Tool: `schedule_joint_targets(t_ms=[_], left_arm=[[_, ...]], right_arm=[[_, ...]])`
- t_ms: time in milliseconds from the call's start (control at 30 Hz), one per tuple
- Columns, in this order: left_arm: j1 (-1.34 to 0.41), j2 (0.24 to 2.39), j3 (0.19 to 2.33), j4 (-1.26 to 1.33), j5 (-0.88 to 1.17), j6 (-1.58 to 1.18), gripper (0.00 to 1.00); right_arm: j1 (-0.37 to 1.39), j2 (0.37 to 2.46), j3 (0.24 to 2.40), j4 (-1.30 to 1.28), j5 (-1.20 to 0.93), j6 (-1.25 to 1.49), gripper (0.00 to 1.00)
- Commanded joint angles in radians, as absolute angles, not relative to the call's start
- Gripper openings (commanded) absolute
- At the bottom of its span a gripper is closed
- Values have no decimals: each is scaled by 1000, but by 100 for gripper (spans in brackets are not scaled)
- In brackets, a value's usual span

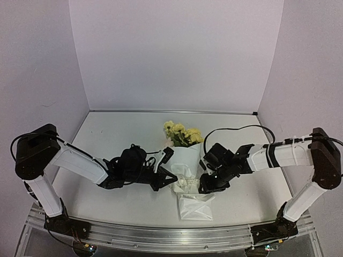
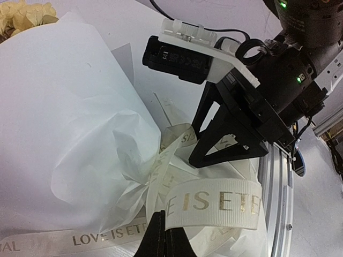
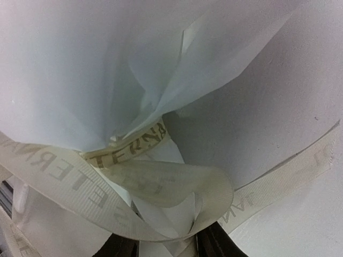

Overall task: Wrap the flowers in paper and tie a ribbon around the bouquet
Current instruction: Cross the half-tied ribbon over the folded bouquet.

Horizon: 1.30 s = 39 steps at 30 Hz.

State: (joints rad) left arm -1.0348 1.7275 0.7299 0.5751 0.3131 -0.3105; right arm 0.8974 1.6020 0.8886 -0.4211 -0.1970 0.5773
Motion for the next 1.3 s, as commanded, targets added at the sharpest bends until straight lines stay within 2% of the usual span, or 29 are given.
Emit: schedule_joint_targets(t_ms=[0, 267, 467, 600, 833, 1133, 1267], left_arm=[[-1043, 1661, 722, 597, 325, -319, 0], [-1043, 1647, 750, 570, 341, -323, 0], [-1042, 1654, 785, 547, 359, -324, 0], [-1042, 1659, 796, 535, 363, -324, 0], [-1042, 1662, 806, 524, 368, -325, 0], [-1042, 1655, 807, 508, 364, -325, 0], [-1041, 1652, 808, 506, 363, -326, 0]], right_arm=[[905, 1520, 912, -485, -137, 510, 39], [907, 1407, 976, -572, -150, 311, 53], [925, 1362, 934, -463, -281, 168, 57], [937, 1369, 914, -410, -391, 96, 56], [977, 1420, 926, -380, -459, 34, 54], [1011, 1489, 943, -382, -434, 35, 49], [1013, 1499, 952, -391, -414, 42, 43]])
